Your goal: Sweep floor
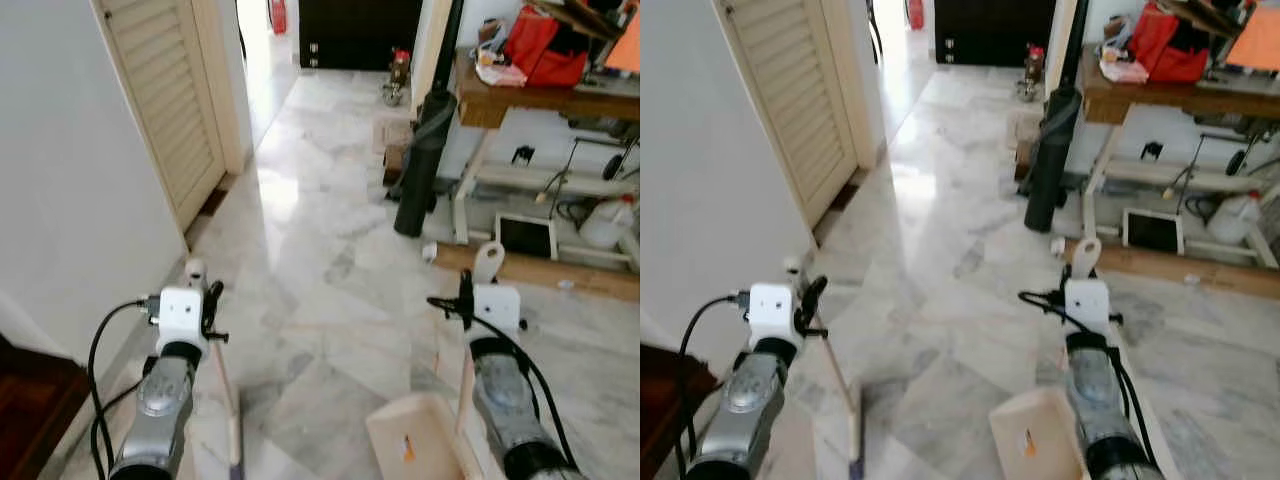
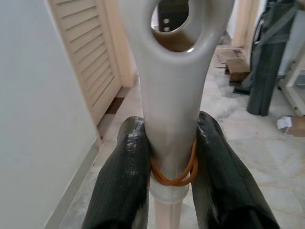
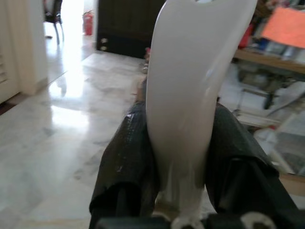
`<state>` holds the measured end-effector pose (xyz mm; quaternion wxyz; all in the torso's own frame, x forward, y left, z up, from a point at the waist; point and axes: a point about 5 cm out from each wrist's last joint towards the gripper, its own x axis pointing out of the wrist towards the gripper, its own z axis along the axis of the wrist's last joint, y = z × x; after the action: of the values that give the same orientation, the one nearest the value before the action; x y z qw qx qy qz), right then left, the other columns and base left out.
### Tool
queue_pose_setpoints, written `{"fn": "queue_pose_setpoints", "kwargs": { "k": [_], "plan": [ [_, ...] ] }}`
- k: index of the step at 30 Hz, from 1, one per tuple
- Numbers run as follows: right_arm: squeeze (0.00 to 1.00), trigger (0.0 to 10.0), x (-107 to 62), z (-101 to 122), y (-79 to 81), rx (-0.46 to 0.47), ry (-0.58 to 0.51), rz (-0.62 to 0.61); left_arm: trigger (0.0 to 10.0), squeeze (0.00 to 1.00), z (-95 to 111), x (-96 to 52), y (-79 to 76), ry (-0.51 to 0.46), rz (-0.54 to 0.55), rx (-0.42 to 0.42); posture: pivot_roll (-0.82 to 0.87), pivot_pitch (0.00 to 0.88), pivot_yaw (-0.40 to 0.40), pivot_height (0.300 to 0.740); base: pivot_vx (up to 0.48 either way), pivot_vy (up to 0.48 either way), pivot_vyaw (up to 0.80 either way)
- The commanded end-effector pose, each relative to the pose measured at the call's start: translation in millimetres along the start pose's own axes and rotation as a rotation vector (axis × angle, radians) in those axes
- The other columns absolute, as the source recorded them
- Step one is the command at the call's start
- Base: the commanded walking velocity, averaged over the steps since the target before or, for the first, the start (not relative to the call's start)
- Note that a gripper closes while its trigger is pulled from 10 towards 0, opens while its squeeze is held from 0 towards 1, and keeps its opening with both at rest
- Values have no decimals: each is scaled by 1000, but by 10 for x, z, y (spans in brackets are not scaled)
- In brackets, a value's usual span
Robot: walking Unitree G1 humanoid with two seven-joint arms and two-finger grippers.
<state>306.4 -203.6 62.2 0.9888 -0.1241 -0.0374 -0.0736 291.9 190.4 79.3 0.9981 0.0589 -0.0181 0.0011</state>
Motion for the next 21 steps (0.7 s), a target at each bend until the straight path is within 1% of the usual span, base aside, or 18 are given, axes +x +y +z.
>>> {"fn": "queue_pose_setpoints", "kwargs": {
  "k": [1, 5, 21],
  "plan": [
    [0, 10000, 50, 88, 25, 23, -38, -1, 10000, 0, 67, 12, 48, -37, 8, 18, 140, 0, 16, 740, 0, 0, 0],
    [0, 10000, 49, 82, 19, 23, -33, -3, 10000, 0, 66, 10, 43, -38, 8, 17, 140, 0, 14, 740, 0, 0, 0],
    [0, 10000, 53, 67, -1, 10, -20, -2, 10000, 0, 58, 4, 36, -37, 11, 12, 135, 0, 11, 740, 0, 0, -800]
  ]
}}
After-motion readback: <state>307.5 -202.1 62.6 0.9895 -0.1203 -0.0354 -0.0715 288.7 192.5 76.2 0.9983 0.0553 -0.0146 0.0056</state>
